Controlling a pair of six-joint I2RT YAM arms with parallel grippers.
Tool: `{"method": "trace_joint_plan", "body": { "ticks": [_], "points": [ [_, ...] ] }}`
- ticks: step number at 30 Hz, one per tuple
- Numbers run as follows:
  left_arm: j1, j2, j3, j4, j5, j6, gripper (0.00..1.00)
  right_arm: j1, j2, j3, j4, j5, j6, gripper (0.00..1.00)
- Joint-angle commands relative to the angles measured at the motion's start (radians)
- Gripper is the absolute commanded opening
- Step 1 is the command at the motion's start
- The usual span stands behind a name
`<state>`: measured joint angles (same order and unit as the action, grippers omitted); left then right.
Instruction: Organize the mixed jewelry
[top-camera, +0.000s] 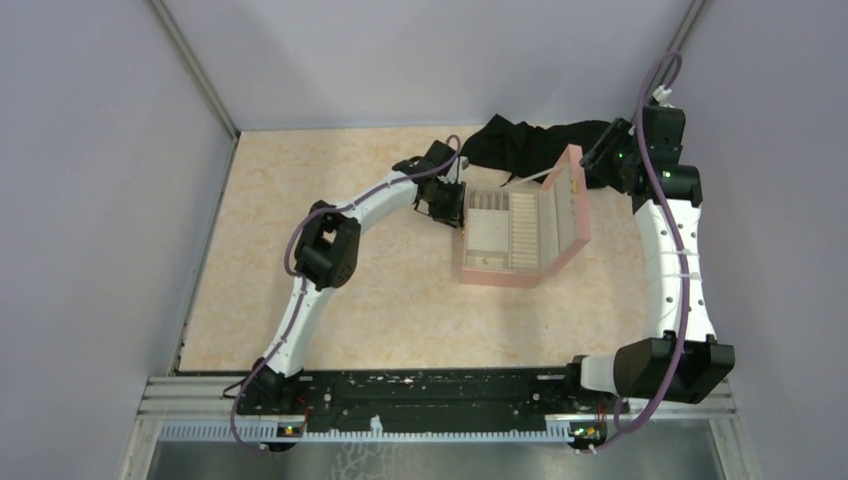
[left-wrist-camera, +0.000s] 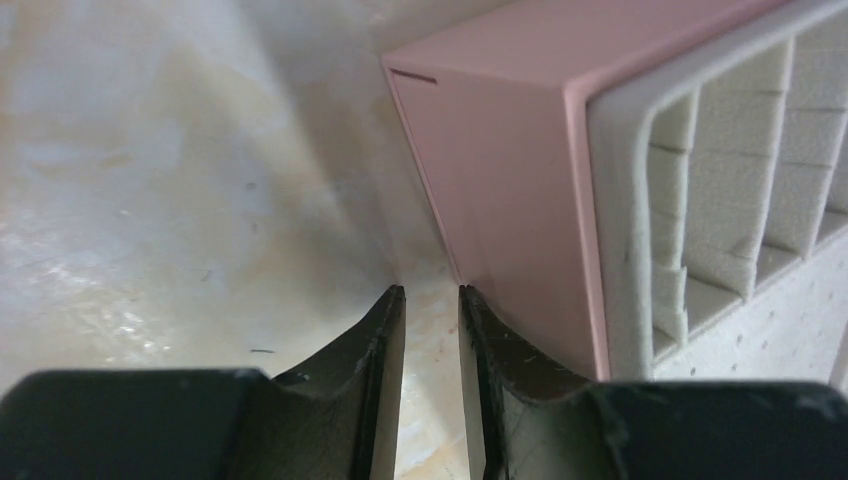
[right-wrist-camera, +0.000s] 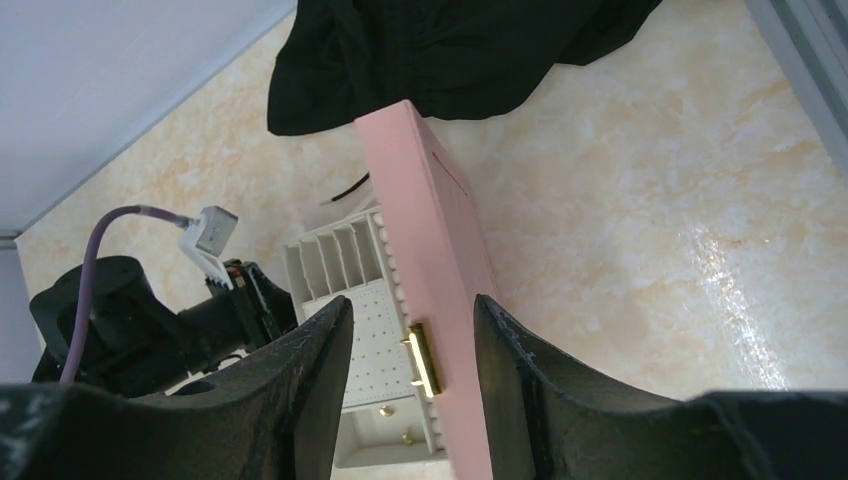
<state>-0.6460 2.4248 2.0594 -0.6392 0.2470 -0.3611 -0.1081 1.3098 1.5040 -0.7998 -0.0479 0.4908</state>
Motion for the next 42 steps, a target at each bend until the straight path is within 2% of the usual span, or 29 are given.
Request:
{"method": "trace_joint_plan", "body": {
  "ticks": [1, 4, 10, 14, 17, 19, 23, 26, 33, 36, 38, 42],
  "points": [
    [-0.019, -0.006, 0.020, -0.002, 0.062, 0.002, 0.33, -0.012, -0.008, 0.032, 0.031, 0.006, 0.003, 0.48],
    [-0.010, -0.045, -0.020, -0.005, 0.012, 0.027, 0.33, -0.039, -0.006, 0.019, 0.026, 0.001, 0.006, 0.48],
    [0.038, -0.136, -0.108, -0.008, -0.025, 0.029, 0.35, -0.167, -0.019, -0.068, 0.047, -0.049, 0.086, 0.46],
    [0.088, -0.206, -0.177, -0.013, -0.037, 0.021, 0.35, -0.212, -0.009, -0.174, 0.093, -0.132, 0.142, 0.40],
    [0.140, -0.279, -0.245, -0.014, -0.041, 0.013, 0.36, -0.220, 0.006, -0.248, 0.164, -0.266, 0.157, 0.31],
    [0.182, -0.323, -0.305, -0.005, -0.036, 0.006, 0.36, -0.177, 0.011, -0.281, 0.239, -0.365, 0.165, 0.28],
    [0.269, -0.387, -0.376, 0.000, -0.034, 0.009, 0.36, 0.045, 0.048, -0.218, 0.239, -0.308, 0.119, 0.30],
    [0.304, -0.409, -0.397, -0.005, -0.057, 0.020, 0.36, 0.154, 0.086, -0.200, 0.273, -0.309, 0.148, 0.31],
    [0.315, -0.422, -0.396, -0.017, -0.044, 0.032, 0.36, 0.193, 0.139, -0.145, 0.223, -0.236, 0.123, 0.31],
    [0.315, -0.430, -0.399, -0.019, -0.037, 0.022, 0.36, 0.264, 0.185, -0.042, 0.125, -0.116, 0.036, 0.31],
    [0.315, -0.435, -0.403, -0.019, -0.040, 0.018, 0.36, 0.355, 0.230, 0.035, 0.055, 0.007, -0.031, 0.31],
    [0.316, -0.443, -0.406, -0.026, -0.064, 0.015, 0.36, 0.477, 0.329, 0.123, -0.003, 0.169, -0.070, 0.30]
  ]
}}
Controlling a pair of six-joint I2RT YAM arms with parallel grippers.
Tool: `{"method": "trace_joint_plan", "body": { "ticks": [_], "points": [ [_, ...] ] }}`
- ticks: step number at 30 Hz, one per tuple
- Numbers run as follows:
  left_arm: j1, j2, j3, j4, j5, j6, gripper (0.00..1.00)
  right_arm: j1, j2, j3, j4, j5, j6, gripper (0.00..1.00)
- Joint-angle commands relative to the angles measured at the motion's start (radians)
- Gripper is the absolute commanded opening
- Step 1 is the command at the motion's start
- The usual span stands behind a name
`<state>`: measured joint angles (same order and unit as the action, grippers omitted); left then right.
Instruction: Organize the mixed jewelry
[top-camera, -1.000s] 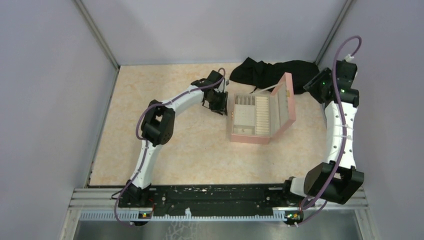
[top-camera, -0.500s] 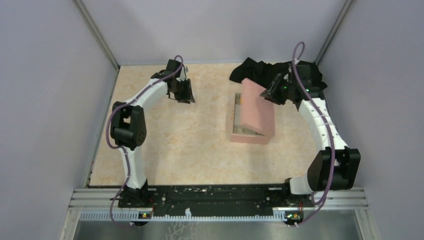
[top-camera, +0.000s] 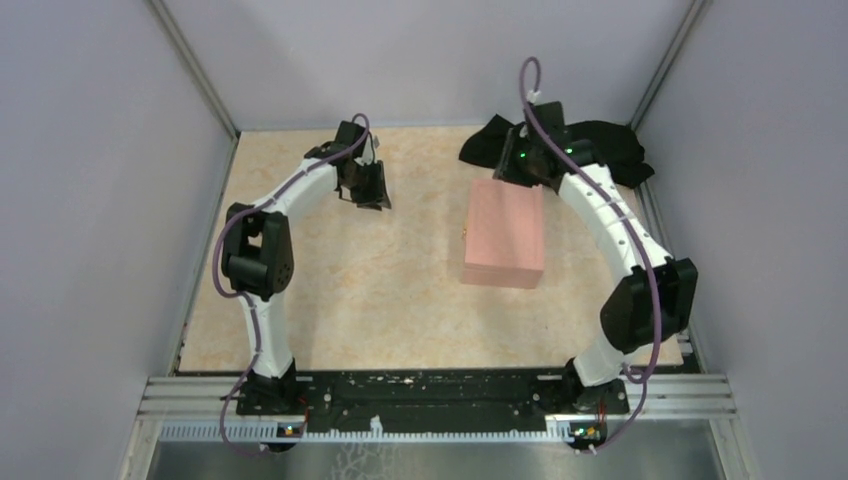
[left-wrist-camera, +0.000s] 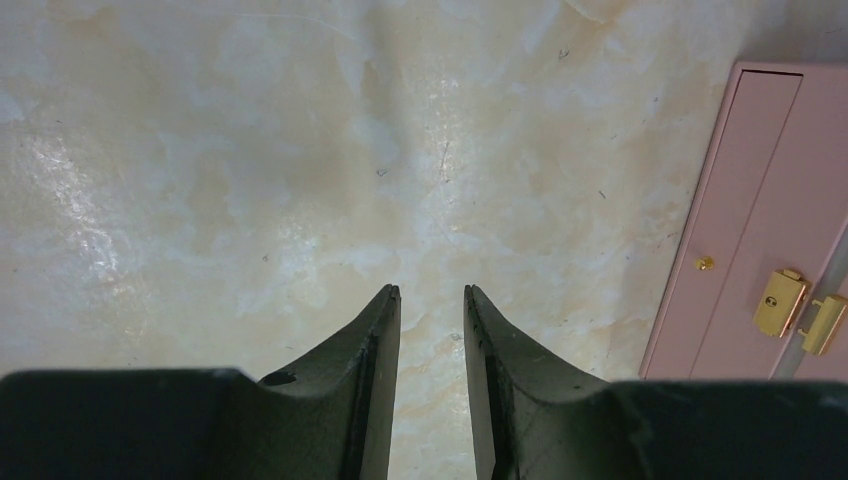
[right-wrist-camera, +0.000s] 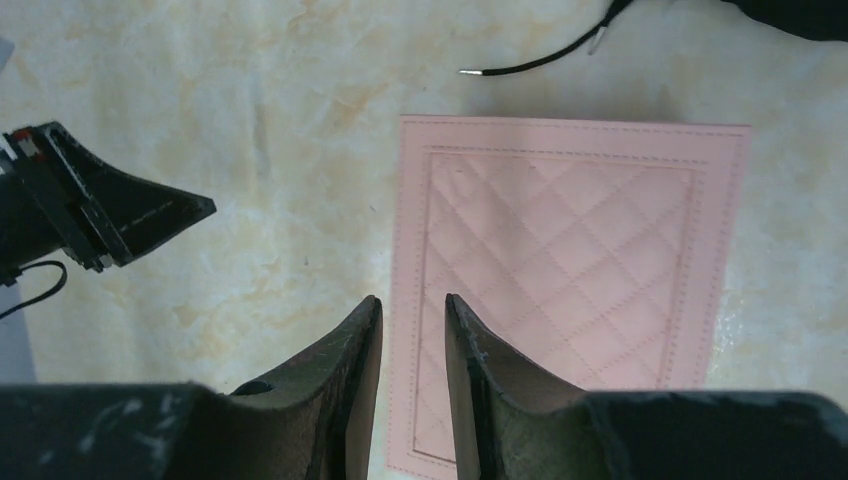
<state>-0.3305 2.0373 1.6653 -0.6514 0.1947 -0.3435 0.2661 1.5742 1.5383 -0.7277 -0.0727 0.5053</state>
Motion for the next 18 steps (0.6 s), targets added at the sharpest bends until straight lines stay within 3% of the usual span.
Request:
{"method": "trace_joint_plan", "body": {
  "ticks": [1, 6, 11, 14, 18],
  "points": [
    [0.000, -0.059, -0.012, -0.022, -0.019, -0.007, 0.36, 0.125, 0.092, 0.094, -0.074, 0.203, -0.082, 0.28],
    [0.001, -0.096, -0.064, -0.016, -0.041, -0.020, 0.37, 0.197, 0.248, 0.028, -0.021, 0.237, -0.065, 0.12],
    [0.001, -0.128, -0.102, -0.016, -0.057, -0.029, 0.37, 0.199, 0.371, -0.043, -0.015, 0.225, -0.042, 0.05],
    [0.002, -0.149, -0.103, -0.022, -0.073, -0.029, 0.37, 0.199, 0.264, -0.011, 0.013, 0.212, -0.050, 0.09],
    [0.001, -0.188, -0.088, -0.021, -0.083, -0.033, 0.37, 0.197, 0.136, 0.152, 0.013, 0.260, -0.107, 0.21]
  ]
}}
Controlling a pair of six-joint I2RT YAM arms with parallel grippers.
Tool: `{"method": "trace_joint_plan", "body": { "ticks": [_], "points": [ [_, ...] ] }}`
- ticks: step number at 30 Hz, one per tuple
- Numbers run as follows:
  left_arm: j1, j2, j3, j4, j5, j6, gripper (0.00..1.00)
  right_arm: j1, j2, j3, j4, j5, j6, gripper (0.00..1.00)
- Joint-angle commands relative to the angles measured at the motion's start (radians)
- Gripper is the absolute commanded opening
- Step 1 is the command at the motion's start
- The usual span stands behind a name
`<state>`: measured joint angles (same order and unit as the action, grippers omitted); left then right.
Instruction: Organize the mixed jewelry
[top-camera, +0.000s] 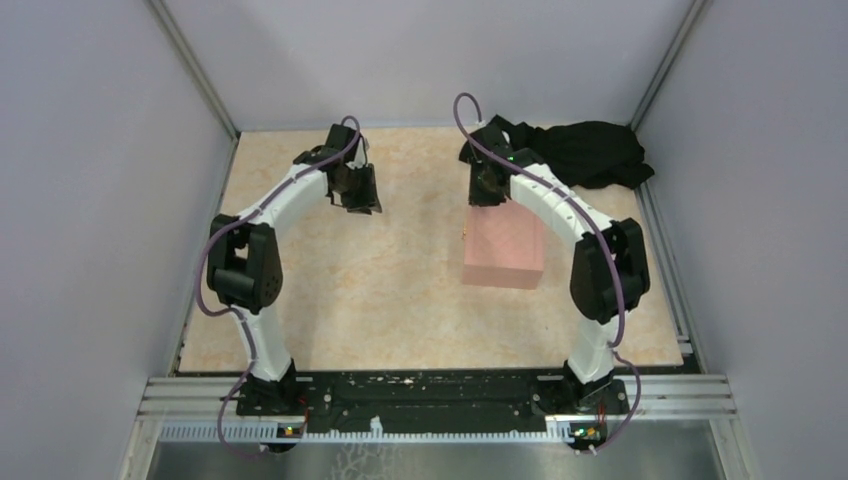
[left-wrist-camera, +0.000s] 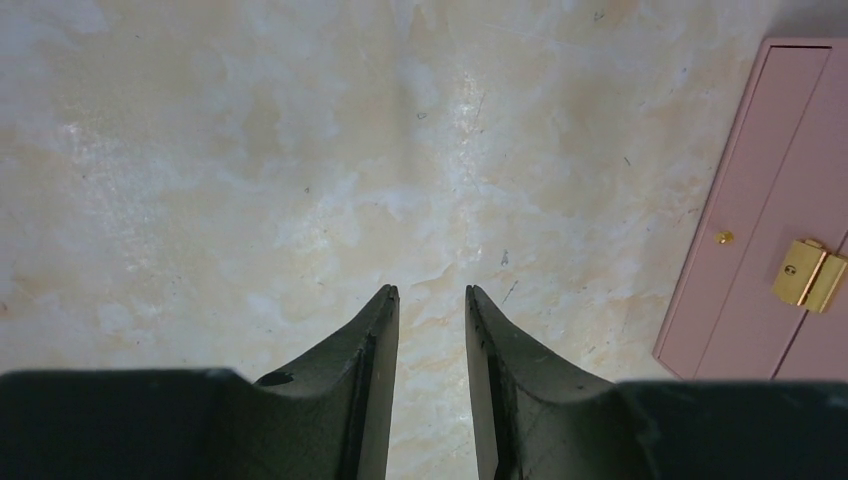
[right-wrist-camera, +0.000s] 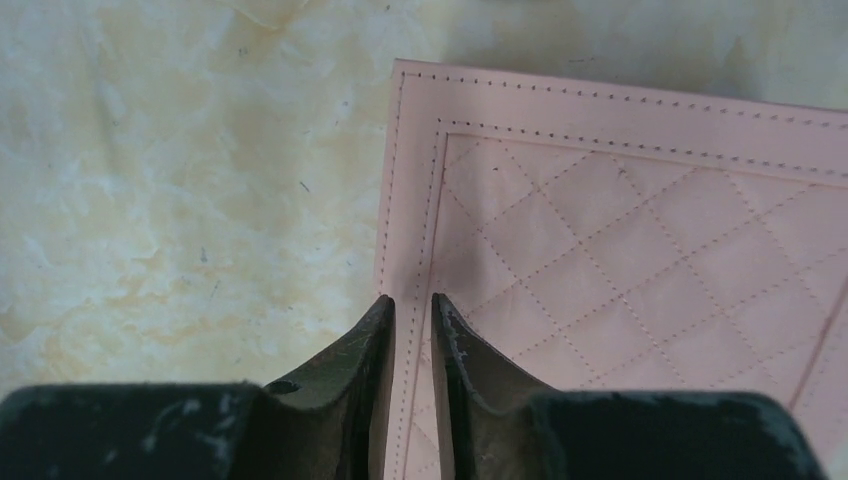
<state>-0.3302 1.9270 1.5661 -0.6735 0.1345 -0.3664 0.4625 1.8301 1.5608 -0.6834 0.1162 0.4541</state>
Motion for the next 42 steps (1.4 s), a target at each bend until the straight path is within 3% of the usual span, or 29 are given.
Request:
{"method": "trace_joint_plan", "body": {
  "ticks": [1, 4, 8, 11, 21, 26, 30, 33, 38, 42],
  "points": [
    [0.000, -0.092, 0.018, 0.005, -0.024, -0.010, 0.38, -0.003, -0.139, 0.180, -0.045, 0.091, -0.068, 0.25],
    [0.001, -0.132, 0.053, 0.010, -0.037, -0.006, 0.38, -0.024, -0.185, 0.313, -0.075, 0.144, -0.103, 0.32],
    [0.000, -0.182, 0.104, 0.016, -0.067, 0.009, 0.39, -0.055, -0.285, 0.317, -0.038, 0.195, -0.132, 0.40],
    [0.002, -0.216, 0.114, 0.034, -0.084, 0.019, 0.39, -0.064, -0.318, 0.245, -0.002, 0.135, -0.121, 0.42],
    [0.007, -0.232, 0.081, 0.020, -0.118, 0.024, 0.39, 0.017, -0.186, -0.077, 0.065, -0.087, 0.006, 0.37],
    [0.006, -0.241, 0.024, 0.039, -0.112, 0.007, 0.39, 0.055, -0.081, -0.223, 0.076, -0.065, 0.015, 0.31],
    [0.008, -0.238, 0.024, 0.038, -0.102, 0.004, 0.39, 0.056, -0.109, -0.131, -0.011, -0.008, 0.010, 0.26],
    [0.008, -0.242, 0.039, 0.036, -0.104, 0.004, 0.39, 0.055, -0.202, -0.014, -0.001, 0.043, -0.024, 0.30],
    [0.010, -0.248, 0.106, 0.021, -0.106, 0.006, 0.40, 0.028, -0.260, 0.250, -0.056, 0.182, -0.072, 0.47],
    [0.012, -0.263, 0.175, 0.003, -0.121, 0.017, 0.40, -0.072, -0.278, 0.383, -0.127, 0.244, -0.037, 0.70]
  ]
}}
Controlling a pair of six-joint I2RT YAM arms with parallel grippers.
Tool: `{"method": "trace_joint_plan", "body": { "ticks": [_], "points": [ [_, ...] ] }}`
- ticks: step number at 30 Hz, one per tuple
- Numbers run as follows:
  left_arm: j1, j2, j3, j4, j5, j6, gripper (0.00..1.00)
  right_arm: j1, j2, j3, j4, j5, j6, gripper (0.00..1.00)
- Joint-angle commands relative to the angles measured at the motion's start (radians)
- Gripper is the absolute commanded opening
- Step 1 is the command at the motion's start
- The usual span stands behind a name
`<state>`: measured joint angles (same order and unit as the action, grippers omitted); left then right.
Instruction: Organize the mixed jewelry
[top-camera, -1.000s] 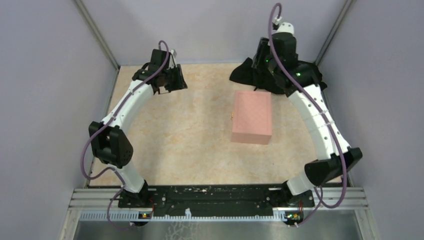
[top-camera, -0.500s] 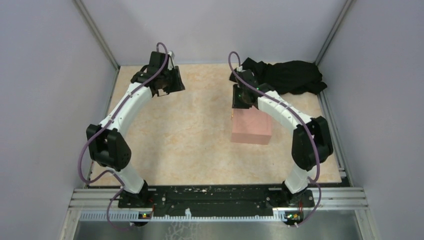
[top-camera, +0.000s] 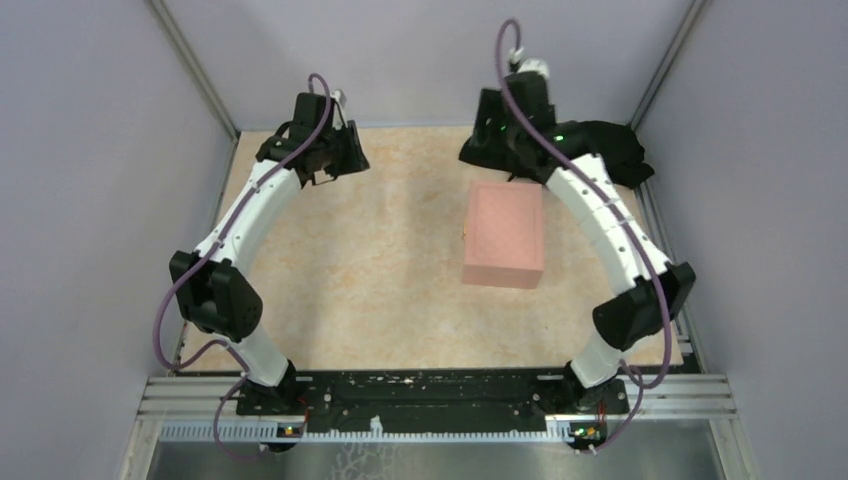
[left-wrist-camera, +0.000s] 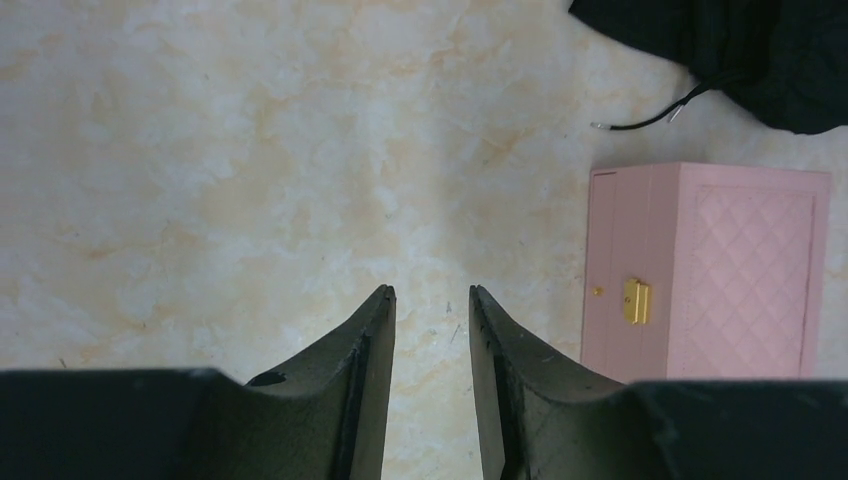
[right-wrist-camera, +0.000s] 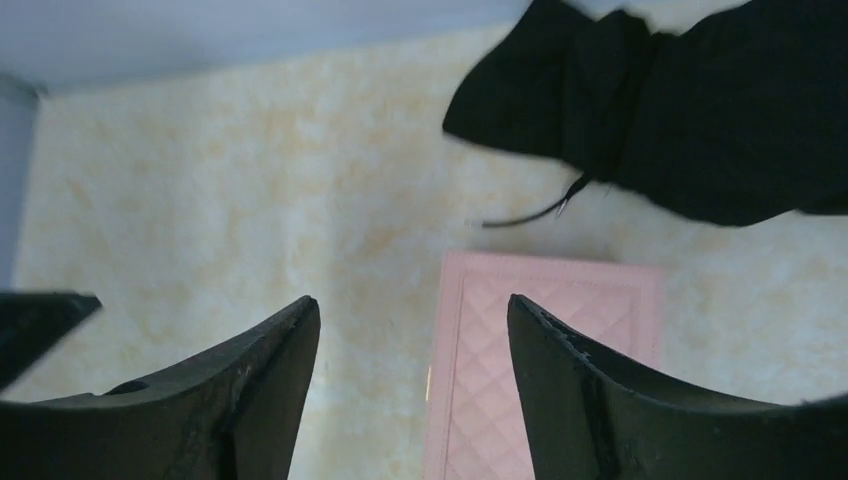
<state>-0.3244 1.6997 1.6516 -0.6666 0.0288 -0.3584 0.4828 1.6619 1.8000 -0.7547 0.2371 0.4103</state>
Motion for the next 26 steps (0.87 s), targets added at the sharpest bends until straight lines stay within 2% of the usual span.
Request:
{"method": "trace_joint_plan", "body": {
  "ticks": [1, 2, 5, 6, 7, 10, 15, 18, 26],
  "points": [
    [0.008, -0.044, 0.111, -0.006, -0.019, 0.012, 0.40, -0.124, -0.122, 0.160, -0.068, 0.137, 0.016, 0.71],
    [0.012, -0.051, 0.124, -0.005, -0.020, 0.018, 0.40, -0.164, -0.135, 0.167, -0.080, 0.162, 0.026, 0.73],
    [0.022, -0.073, 0.154, 0.000, -0.052, 0.033, 0.43, -0.245, -0.191, 0.133, -0.093, 0.254, 0.032, 0.90],
    [0.026, -0.078, 0.162, 0.000, -0.063, 0.037, 0.57, -0.270, -0.215, 0.111, -0.092, 0.279, 0.032, 0.92],
    [0.029, -0.086, 0.168, 0.002, -0.070, 0.042, 0.64, -0.289, -0.238, 0.084, -0.089, 0.303, 0.033, 0.93],
    [0.039, -0.110, 0.173, 0.018, -0.078, 0.077, 0.67, -0.319, -0.308, -0.006, -0.065, 0.373, 0.019, 0.97],
    [0.050, -0.155, 0.182, 0.034, -0.158, 0.082, 0.89, -0.322, -0.400, -0.119, -0.013, 0.420, -0.002, 0.99],
    [0.051, -0.215, 0.140, 0.102, -0.224, 0.082, 0.98, -0.322, -0.432, -0.157, 0.011, 0.422, -0.003, 0.99],
    [0.051, -0.423, -0.101, 0.418, -0.322, 0.106, 0.99, -0.322, -0.449, -0.170, 0.035, 0.431, -0.012, 0.99]
  ]
}}
